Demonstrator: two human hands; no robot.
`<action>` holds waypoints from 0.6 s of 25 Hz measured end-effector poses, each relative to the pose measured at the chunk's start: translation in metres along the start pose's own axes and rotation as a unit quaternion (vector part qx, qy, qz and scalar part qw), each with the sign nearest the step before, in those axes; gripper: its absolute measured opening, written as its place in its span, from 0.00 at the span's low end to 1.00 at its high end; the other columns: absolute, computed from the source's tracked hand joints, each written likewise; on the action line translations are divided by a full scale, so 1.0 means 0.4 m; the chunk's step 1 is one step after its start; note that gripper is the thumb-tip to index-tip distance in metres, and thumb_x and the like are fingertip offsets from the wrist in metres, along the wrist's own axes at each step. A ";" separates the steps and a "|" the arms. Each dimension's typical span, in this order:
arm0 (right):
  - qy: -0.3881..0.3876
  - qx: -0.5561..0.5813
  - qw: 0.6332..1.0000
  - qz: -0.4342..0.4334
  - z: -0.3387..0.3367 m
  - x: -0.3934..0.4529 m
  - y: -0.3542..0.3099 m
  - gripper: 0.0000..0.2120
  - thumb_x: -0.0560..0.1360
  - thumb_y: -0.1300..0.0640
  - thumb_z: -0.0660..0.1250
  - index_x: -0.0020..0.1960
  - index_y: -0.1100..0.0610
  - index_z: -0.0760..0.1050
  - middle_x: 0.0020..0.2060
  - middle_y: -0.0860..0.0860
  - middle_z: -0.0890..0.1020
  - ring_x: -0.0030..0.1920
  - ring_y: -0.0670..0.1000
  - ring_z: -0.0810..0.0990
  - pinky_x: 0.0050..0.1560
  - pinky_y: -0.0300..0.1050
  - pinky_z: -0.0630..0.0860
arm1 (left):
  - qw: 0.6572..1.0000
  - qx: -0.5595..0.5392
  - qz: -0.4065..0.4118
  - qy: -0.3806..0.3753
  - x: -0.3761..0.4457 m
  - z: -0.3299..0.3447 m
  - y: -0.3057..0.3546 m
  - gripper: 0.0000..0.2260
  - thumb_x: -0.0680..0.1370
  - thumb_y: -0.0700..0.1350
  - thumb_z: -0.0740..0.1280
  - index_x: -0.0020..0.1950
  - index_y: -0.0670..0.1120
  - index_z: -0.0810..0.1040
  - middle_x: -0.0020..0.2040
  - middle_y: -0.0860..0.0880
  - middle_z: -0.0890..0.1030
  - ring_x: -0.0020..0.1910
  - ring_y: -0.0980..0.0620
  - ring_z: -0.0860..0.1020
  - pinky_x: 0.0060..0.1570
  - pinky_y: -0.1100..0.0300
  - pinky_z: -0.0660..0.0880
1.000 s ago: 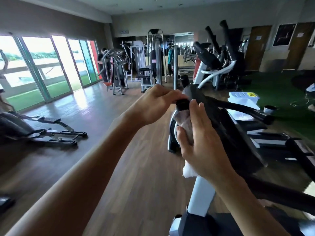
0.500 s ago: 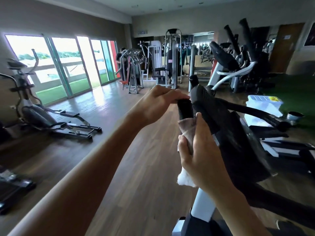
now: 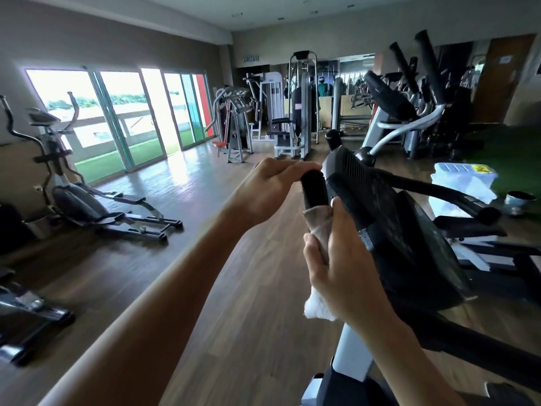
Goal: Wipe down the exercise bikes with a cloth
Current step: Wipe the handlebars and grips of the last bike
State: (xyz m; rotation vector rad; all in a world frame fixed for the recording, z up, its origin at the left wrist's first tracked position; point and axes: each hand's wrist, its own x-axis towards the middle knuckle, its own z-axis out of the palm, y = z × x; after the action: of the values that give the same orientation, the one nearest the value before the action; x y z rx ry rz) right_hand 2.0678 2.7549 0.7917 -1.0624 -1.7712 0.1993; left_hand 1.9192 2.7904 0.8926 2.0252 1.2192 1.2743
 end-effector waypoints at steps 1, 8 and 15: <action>0.000 -0.004 1.000 0.000 0.000 0.017 -0.003 0.33 0.79 0.49 0.59 0.77 0.66 0.59 0.70 0.61 0.72 0.71 0.57 0.72 0.70 0.45 0.67 | 1.000 0.016 0.003 0.003 -0.002 0.002 -0.003 0.15 0.81 0.52 0.62 0.60 0.52 0.85 0.56 0.56 0.85 0.59 0.59 0.81 0.62 0.66 0.73; 0.001 0.002 1.000 -0.009 -0.007 0.072 -0.025 0.31 0.82 0.52 0.60 0.79 0.65 0.56 0.72 0.61 0.70 0.71 0.58 0.71 0.68 0.45 0.68 | 1.000 0.031 0.006 -0.003 -0.006 0.000 -0.007 0.16 0.83 0.52 0.60 0.63 0.50 0.84 0.58 0.58 0.84 0.60 0.63 0.80 0.61 0.67 0.72; -0.001 -0.097 0.995 0.002 -0.002 0.022 -0.034 0.32 0.82 0.49 0.59 0.80 0.63 0.54 0.76 0.58 0.66 0.75 0.55 0.68 0.67 0.40 0.66 | 0.999 0.024 0.013 -0.022 0.017 -0.013 -0.030 0.21 0.76 0.62 0.61 0.59 0.55 0.86 0.57 0.56 0.86 0.61 0.56 0.81 0.69 0.48 0.73</action>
State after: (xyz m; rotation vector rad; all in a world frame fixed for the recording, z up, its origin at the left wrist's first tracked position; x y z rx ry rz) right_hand 2.0601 2.7529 0.8057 -1.2048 -1.8171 0.0299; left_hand 1.9107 2.8019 0.8891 2.0989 1.2171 1.2174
